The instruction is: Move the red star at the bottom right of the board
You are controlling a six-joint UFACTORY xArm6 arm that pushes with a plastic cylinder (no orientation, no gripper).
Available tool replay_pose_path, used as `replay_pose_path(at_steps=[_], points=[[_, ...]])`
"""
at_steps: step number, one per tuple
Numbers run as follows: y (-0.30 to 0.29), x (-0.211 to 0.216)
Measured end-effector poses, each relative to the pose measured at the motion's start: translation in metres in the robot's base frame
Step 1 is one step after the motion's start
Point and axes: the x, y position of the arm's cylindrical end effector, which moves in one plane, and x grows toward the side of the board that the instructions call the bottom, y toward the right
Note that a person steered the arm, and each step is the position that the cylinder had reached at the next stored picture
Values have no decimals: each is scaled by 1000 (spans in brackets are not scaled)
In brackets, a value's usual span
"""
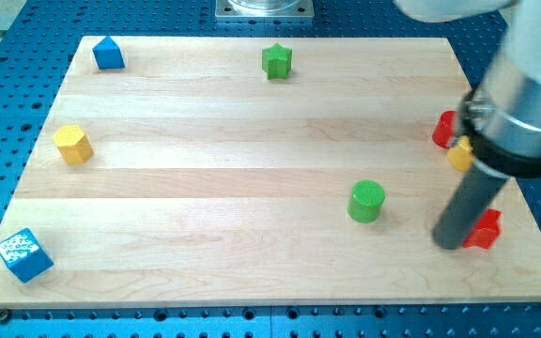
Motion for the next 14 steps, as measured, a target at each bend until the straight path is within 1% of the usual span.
replay_pose_path(at_steps=[1, 2, 3, 4, 5, 6, 7, 9, 14], points=[[5, -12], [3, -66], [21, -97], [50, -54], [58, -28], [58, -28], [58, -51], [38, -49], [50, -21]])
